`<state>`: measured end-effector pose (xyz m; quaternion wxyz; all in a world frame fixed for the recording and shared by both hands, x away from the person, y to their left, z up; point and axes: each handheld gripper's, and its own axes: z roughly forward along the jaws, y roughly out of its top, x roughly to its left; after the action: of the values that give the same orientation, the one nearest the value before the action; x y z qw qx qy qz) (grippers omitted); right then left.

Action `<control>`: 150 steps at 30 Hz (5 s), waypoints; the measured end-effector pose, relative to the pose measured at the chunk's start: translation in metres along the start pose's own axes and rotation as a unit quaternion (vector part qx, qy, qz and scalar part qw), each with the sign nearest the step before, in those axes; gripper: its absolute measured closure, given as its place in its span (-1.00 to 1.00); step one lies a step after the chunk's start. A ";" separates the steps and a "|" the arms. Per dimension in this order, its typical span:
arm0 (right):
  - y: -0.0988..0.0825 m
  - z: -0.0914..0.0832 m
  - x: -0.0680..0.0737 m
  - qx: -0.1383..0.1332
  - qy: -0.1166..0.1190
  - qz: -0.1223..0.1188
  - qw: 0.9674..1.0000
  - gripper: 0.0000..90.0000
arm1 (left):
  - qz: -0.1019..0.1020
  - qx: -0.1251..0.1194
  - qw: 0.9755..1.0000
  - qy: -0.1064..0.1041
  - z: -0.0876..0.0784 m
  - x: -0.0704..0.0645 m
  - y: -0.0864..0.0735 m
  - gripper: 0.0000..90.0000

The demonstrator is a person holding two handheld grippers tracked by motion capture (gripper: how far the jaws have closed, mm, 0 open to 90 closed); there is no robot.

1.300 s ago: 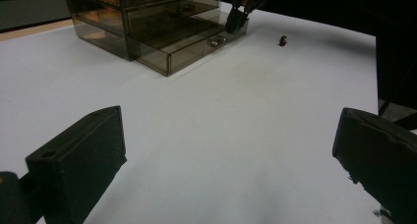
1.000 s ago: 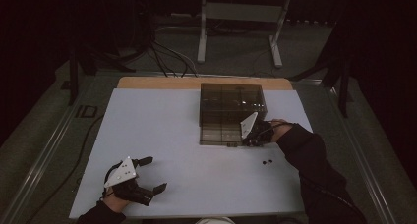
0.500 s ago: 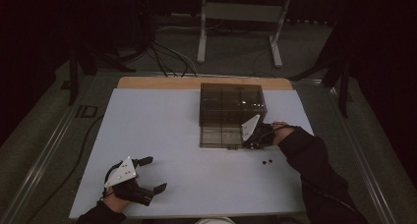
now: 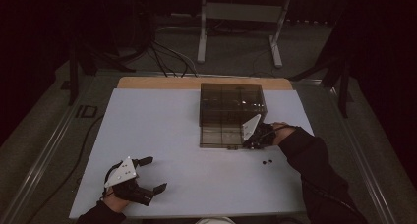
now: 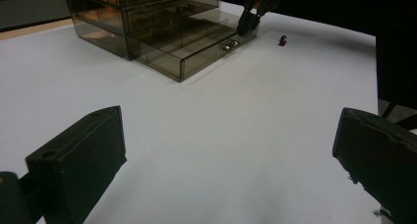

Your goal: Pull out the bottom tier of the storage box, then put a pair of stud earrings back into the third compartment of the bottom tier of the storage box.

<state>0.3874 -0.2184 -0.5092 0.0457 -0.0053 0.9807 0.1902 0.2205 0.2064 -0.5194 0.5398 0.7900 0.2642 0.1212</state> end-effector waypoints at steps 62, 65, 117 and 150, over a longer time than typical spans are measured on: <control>-0.004 -0.070 0.000 -0.135 -0.036 0.201 0.970 -1.00 | 0.004 -0.001 1.000 -0.001 0.001 -0.001 0.000 -0.98; -0.007 -0.075 0.002 -0.143 -0.048 0.206 0.967 -1.00 | 0.004 0.001 1.000 -0.001 0.001 -0.001 0.000 -0.98; -0.093 -0.052 0.079 -0.219 -0.078 0.328 0.916 -0.40 | 0.002 -0.001 1.000 -0.002 0.000 0.000 0.001 -0.98; -0.086 -0.010 0.081 -0.151 -0.075 0.230 0.958 0.56 | 0.003 0.002 1.000 -0.002 0.001 0.000 0.000 -0.98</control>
<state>0.3081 -0.3016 -0.5399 0.0724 0.2282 0.9089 0.3414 0.2205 0.2058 -0.5194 0.5385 0.7921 0.2608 0.1210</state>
